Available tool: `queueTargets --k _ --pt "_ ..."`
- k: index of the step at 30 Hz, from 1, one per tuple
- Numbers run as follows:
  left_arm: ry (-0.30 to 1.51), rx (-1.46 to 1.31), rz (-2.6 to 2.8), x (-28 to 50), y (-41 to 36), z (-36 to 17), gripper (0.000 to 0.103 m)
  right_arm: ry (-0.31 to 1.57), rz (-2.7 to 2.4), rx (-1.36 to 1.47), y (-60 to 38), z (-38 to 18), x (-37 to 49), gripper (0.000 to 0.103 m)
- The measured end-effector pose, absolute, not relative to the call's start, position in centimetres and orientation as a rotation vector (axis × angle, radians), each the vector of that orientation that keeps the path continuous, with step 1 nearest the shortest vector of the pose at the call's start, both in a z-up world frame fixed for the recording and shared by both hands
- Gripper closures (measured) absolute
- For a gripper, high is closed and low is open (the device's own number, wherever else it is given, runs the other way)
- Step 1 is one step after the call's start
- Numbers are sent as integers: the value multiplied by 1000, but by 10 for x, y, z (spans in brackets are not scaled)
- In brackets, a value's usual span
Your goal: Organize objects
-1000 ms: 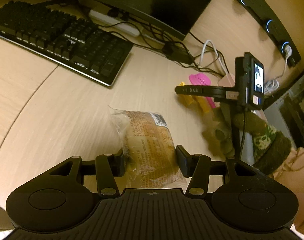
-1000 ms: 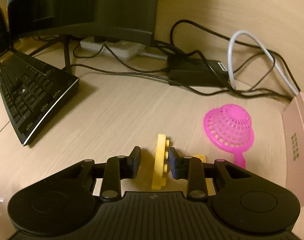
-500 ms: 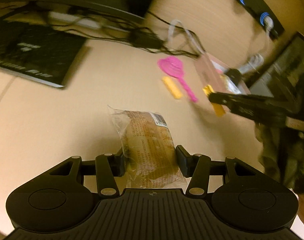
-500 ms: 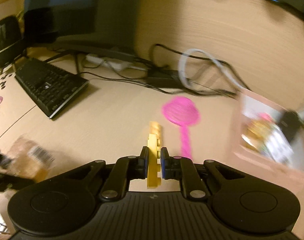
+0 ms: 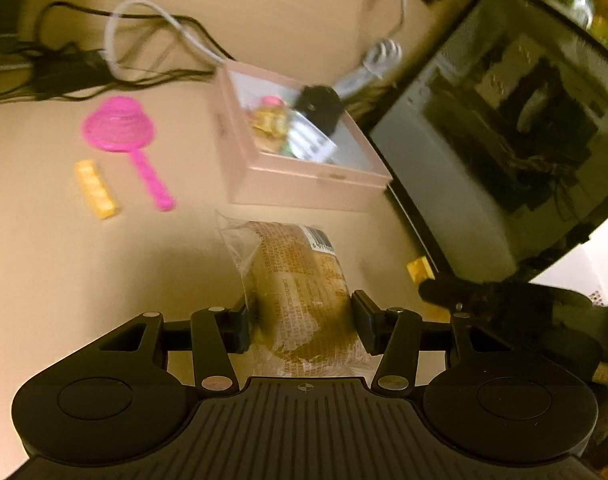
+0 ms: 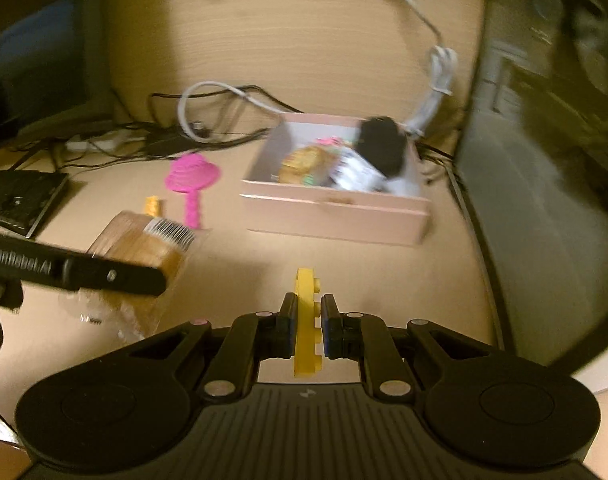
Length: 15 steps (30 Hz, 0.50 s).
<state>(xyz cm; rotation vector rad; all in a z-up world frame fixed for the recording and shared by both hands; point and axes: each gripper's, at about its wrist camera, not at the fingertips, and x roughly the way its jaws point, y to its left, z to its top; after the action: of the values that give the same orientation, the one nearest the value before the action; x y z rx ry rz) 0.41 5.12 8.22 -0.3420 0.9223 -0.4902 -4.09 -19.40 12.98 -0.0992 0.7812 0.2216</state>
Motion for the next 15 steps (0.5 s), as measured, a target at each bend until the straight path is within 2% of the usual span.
queueTargets --k 4,10,13,15 --pt "952 -316 -472 6 38 76 49 803 224 -85 -210 107 -28 91" --pt "984 -342 -320 -12 76 68 49 828 268 -122 -190 75 1 90" --pt "968 -400 -222 -26 109 66 49 826 308 -117 -175 75 14 80" --pt "964 -423 -157 -35 125 64 49 798 351 -126 -158 80 22 66"
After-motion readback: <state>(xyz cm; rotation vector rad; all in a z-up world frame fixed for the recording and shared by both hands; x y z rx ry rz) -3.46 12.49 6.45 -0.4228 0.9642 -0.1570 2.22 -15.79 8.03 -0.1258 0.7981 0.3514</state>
